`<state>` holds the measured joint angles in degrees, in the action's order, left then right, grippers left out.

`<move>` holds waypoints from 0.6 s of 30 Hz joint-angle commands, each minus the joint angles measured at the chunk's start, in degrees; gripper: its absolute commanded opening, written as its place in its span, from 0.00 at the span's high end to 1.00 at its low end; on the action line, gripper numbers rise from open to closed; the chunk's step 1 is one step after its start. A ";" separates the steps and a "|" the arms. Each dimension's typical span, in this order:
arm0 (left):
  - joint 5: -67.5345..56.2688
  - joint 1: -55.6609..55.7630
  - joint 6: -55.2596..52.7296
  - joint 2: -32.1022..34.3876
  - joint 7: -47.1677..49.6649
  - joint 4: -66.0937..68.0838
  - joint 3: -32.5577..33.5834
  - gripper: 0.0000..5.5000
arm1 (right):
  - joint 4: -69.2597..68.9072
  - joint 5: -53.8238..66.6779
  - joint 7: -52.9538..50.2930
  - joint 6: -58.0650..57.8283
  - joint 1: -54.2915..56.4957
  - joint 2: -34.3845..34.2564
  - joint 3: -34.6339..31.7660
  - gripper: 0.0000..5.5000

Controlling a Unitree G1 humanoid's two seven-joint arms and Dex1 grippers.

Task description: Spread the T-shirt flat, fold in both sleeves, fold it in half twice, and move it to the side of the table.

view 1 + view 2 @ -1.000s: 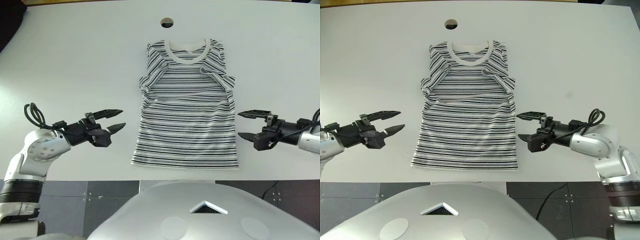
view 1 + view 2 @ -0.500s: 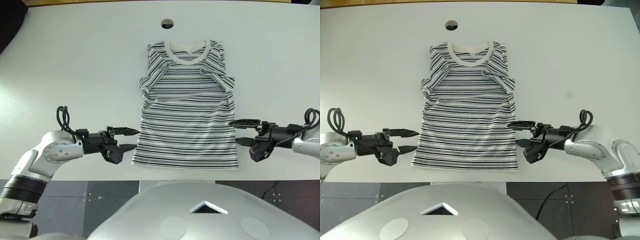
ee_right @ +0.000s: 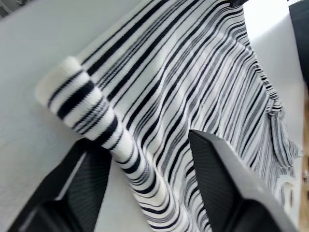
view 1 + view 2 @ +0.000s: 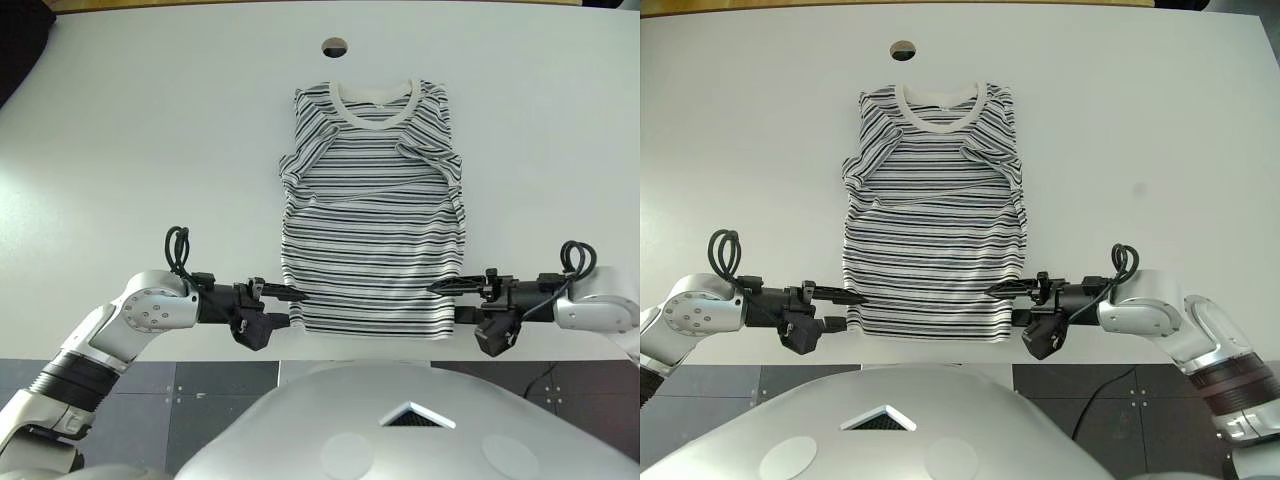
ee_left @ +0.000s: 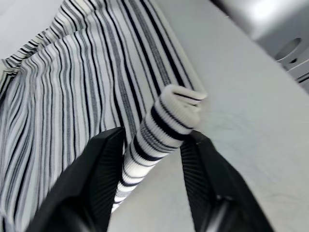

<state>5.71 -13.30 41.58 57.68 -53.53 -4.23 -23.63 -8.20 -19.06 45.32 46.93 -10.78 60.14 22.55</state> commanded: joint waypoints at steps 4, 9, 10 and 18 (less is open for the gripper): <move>0.57 -0.87 -4.77 1.05 -4.01 1.05 -1.76 0.86 | 1.78 -0.33 6.94 -6.31 -1.95 2.43 3.28 0.77; -9.47 -3.92 -14.50 3.42 -9.05 -2.84 -1.52 0.98 | -4.28 11.68 12.53 -17.18 -4.58 4.66 2.60 0.96; -12.35 -4.80 -16.97 4.43 -10.56 -4.07 -1.17 0.98 | -5.42 13.73 13.94 -19.46 -5.23 5.52 2.23 0.97; -25.74 -10.40 -28.16 9.21 -17.10 -13.96 3.35 0.98 | -14.98 28.64 21.55 -33.63 -9.45 9.76 -1.66 0.97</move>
<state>-18.50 -23.23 14.99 65.89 -69.80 -16.55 -21.98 -21.97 7.54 66.11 14.98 -20.23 68.94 22.60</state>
